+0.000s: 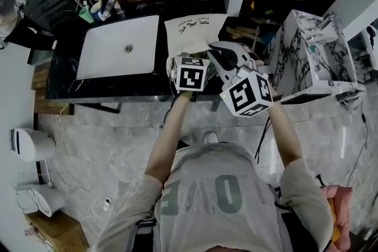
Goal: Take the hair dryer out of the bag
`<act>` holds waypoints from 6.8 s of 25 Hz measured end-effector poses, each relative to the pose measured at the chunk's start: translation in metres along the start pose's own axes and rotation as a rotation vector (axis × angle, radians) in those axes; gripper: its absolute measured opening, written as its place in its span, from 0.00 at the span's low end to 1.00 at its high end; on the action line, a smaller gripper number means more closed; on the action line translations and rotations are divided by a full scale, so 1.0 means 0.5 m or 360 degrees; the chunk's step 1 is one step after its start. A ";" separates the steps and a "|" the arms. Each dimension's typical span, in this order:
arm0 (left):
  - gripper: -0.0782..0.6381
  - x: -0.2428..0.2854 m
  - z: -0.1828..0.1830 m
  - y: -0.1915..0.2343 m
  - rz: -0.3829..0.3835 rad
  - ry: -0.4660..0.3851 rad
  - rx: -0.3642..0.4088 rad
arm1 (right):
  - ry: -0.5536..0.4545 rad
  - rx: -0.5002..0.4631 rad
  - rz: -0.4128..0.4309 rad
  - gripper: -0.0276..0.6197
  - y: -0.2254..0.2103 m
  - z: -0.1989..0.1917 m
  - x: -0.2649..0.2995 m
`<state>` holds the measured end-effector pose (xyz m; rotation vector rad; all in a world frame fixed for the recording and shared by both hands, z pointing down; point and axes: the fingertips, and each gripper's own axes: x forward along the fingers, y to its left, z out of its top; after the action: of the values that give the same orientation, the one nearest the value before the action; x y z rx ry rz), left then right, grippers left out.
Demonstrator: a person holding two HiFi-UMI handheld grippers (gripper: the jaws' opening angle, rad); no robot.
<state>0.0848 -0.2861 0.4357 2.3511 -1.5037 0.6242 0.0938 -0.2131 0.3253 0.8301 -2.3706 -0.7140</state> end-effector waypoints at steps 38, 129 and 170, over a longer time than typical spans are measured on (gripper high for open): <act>0.51 0.104 -0.114 0.060 -0.0206 0.0638 0.0137 | 0.0143 0.0202 -0.0015 0.11 0.008 -0.056 0.067; 0.51 -0.523 0.145 0.210 0.0419 -0.1085 -0.0319 | 0.0563 -0.0234 0.0418 0.11 0.267 -0.221 0.074; 0.51 -0.544 0.096 0.113 0.0519 -0.1181 -0.0280 | -0.0499 0.1030 -0.0594 0.09 -0.004 0.095 -0.094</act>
<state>-0.0560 -0.1172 0.2588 2.3237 -2.1521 -0.3758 0.0967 -0.1683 0.2758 1.5555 -2.8080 -0.1969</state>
